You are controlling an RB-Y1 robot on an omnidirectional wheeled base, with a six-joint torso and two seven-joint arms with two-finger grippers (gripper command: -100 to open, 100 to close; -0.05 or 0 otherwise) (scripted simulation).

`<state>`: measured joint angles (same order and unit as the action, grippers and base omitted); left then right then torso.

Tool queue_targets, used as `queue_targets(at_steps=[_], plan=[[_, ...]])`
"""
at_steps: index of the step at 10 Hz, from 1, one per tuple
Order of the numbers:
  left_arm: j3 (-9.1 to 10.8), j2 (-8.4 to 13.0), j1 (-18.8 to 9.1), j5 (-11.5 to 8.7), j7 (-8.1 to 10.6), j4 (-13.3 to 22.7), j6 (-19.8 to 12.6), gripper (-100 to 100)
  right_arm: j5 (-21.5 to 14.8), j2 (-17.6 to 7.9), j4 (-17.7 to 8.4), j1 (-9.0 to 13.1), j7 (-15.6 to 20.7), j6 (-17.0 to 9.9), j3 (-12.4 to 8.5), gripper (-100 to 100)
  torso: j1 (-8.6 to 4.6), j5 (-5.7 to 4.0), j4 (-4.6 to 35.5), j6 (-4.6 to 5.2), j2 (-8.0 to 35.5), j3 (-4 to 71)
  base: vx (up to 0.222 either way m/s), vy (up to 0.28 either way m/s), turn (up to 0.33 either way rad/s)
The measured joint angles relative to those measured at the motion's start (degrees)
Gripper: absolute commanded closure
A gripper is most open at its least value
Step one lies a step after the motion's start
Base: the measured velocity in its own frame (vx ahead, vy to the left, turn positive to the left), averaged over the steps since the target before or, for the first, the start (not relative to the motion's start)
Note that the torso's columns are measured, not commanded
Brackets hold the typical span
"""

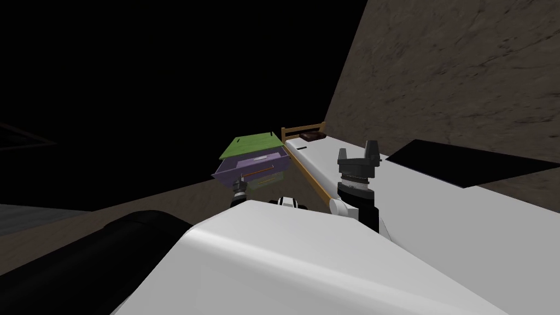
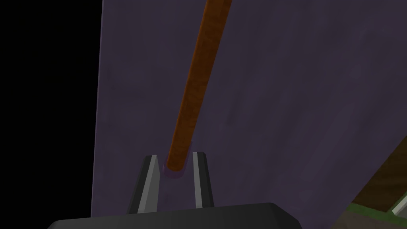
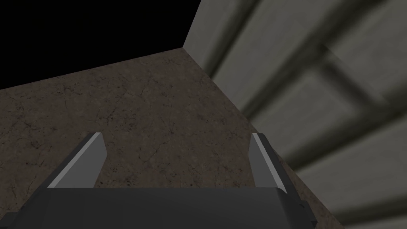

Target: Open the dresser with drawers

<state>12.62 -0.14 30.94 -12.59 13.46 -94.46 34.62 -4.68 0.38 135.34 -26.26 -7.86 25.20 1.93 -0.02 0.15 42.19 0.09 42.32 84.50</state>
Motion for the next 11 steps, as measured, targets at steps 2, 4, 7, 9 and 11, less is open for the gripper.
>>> queue_targets(at_steps=[2, 4, 7, 9, 11], plan=[[-0.19, -0.13, 1.13, -0.04, 0.11, -1.51, -0.59, -100, 0.0, -0.01, 0.0, -0.01, 0.0, 0.0, -0.01, 0, 0.19, -0.05, -0.02, -0.04, -0.38, 0.25, -0.026, -0.031, -0.018], [0.08, 0.04, 2.88, -0.45, 0.55, -4.14, -2.07, -100, 0.0, -0.02, 0.01, -0.04, 0.0, 0.01, -0.02, 0, 0.2, -0.17, 0.01, -0.09, -0.52, 0.39, 0.063, 0.003, -0.016], [0.73, 0.39, 5.39, -1.15, 1.15, -8.88, -4.5, -100, 0.0, -0.01, 0.01, -0.03, 0.0, 0.01, -0.01, 0, -0.06, -0.18, 0.15, -0.09, 0.14, -0.04, 0.03, -0.013, -0.018], [1.19, 0.71, 7.29, -1.68, 1.69, -12.27, -6.3, -100, 0.0, -0.01, 0.01, -0.02, 0.0, 0.0, -0.01, 0, 0.0, -0.16, 0.12, -0.08, 0.04, 0.02, 0.015, -0.019, -0.019], [1.39, 0.75, 9.17, -2.06, 2.02, -14.9, -8.23, -100, 0.0, -0.01, 0.01, -0.03, 0.0, 0.0, -0.01, 0, -0.2, -0.41, 0.27, -0.11, 0.1, 0.06, 0.019, -0.014, -0.01]])
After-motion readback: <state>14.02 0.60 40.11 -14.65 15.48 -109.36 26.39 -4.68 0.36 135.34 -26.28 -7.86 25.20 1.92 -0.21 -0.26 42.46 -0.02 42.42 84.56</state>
